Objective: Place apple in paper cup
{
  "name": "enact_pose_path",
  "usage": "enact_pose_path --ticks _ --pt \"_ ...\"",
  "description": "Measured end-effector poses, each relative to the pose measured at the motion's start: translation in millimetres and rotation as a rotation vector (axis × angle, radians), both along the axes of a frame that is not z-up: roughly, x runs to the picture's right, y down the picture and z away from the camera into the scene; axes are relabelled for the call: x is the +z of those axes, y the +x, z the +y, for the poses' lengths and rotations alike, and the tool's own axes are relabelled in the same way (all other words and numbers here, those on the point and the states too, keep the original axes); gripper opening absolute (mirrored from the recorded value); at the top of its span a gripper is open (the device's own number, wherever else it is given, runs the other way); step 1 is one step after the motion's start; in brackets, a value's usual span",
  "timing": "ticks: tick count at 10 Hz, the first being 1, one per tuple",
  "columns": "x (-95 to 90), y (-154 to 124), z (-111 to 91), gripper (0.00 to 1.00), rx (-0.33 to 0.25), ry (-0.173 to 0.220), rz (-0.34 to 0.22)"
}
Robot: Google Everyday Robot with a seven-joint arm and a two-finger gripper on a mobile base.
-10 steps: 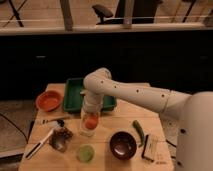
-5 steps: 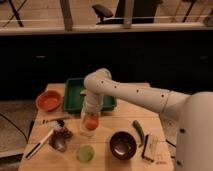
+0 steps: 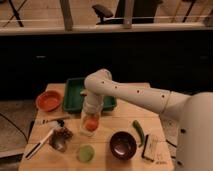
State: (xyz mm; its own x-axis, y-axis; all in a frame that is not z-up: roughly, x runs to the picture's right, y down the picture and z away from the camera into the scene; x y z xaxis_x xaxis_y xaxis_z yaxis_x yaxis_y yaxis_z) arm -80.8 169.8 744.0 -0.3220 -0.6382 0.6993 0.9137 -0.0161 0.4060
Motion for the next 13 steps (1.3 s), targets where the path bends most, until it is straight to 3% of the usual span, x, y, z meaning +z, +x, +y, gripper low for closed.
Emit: enact_pose_path --ticks 13 --pt "-6.6 -9.8 5.9 0.01 0.012 -0.031 -0.028"
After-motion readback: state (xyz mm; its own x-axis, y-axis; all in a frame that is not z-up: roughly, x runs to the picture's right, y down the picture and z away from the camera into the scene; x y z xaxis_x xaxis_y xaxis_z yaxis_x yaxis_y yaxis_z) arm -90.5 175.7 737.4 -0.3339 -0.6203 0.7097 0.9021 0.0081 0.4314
